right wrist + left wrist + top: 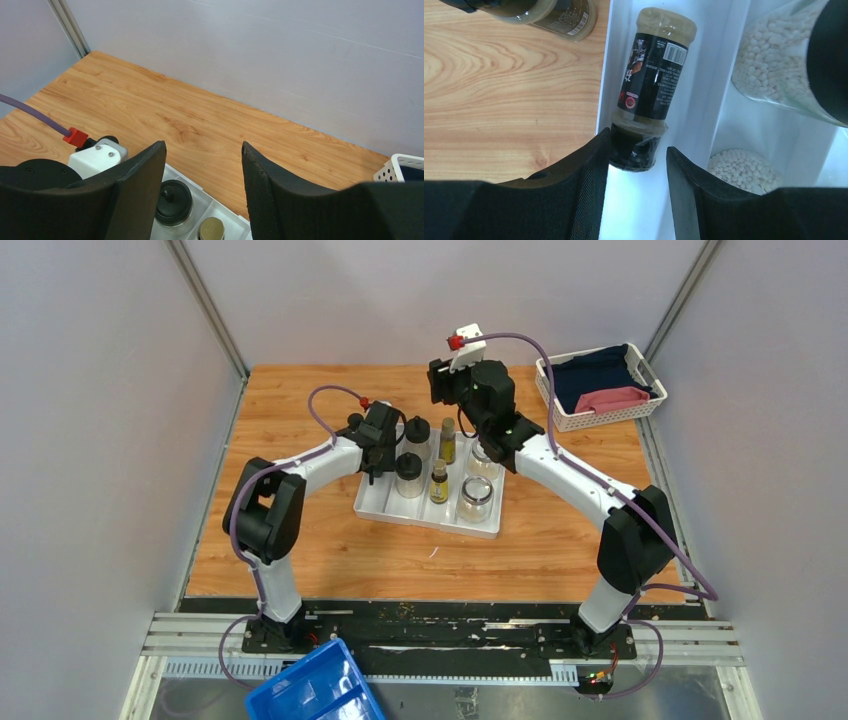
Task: Organize the condiment bottles
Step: Pick up the bottle from the storage box.
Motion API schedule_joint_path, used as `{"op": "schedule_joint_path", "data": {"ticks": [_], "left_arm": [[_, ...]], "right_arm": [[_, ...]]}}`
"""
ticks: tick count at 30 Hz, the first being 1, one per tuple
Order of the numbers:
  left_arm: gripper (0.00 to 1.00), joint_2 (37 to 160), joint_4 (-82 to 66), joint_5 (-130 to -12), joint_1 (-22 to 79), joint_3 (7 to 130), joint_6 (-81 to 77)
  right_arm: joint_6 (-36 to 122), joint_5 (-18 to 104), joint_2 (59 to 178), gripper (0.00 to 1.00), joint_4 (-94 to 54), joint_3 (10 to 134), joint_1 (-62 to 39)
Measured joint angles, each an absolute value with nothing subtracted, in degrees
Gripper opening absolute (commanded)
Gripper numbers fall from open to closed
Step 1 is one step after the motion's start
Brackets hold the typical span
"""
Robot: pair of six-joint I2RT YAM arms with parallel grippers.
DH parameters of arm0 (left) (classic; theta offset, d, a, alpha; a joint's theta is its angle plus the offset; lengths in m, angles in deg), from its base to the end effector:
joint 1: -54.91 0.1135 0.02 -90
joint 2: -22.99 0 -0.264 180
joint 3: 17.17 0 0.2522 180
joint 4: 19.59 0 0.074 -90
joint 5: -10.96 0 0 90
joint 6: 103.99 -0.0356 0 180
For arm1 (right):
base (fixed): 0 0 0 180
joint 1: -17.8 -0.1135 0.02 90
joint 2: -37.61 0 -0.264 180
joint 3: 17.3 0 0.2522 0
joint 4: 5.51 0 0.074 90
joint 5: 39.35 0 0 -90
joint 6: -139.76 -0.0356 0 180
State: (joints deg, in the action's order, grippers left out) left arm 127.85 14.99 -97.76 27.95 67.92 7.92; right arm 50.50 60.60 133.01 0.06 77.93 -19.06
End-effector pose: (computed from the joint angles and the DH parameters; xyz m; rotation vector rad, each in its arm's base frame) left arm 0.3509 -0.1656 0.1958 -0.0218 2.4494 0.0417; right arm 0.3282 0.2384 0.3858 -0.3436 1.4494 0.3825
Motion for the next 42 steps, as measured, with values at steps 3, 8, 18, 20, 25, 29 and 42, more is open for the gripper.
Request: {"op": "schedule_joint_path", "data": {"ticks": [3, 8, 18, 20, 25, 29, 42], "left_arm": [[0.49, 128.96, 14.79, -97.37, 28.24, 67.84, 8.36], [0.40, 130.25, 14.55, -96.65, 28.50, 67.79, 9.08], [0.04, 130.42, 13.81, -95.92, 28.54, 67.60, 10.06], [0.02, 130.42, 13.83, -95.90, 28.54, 67.60, 10.19], [0.00, 129.70, 14.59, -95.20, 28.59, 67.55, 10.70], [0.00, 126.38, 15.88, -94.29, 28.59, 67.29, 11.13], [0.00, 110.16, 19.51, -90.63, 28.59, 68.21, 11.53]], "right_arm": [[49.84, 60.25, 133.01, 0.60, 0.37, 77.91, -19.06], [49.21, 59.95, 133.01, 0.60, 0.52, 77.91, -19.06], [48.92, 59.64, 133.01, 0.60, 0.87, 77.50, -19.06], [48.79, 59.62, 133.01, 0.60, 0.92, 77.50, -19.06], [48.68, 59.62, 133.01, 0.59, 0.92, 77.50, -19.06], [48.75, 59.64, 133.01, 0.60, 0.83, 77.50, -19.06], [53.54, 57.37, 131.59, 0.61, -1.16, 76.16, -19.06]]}}
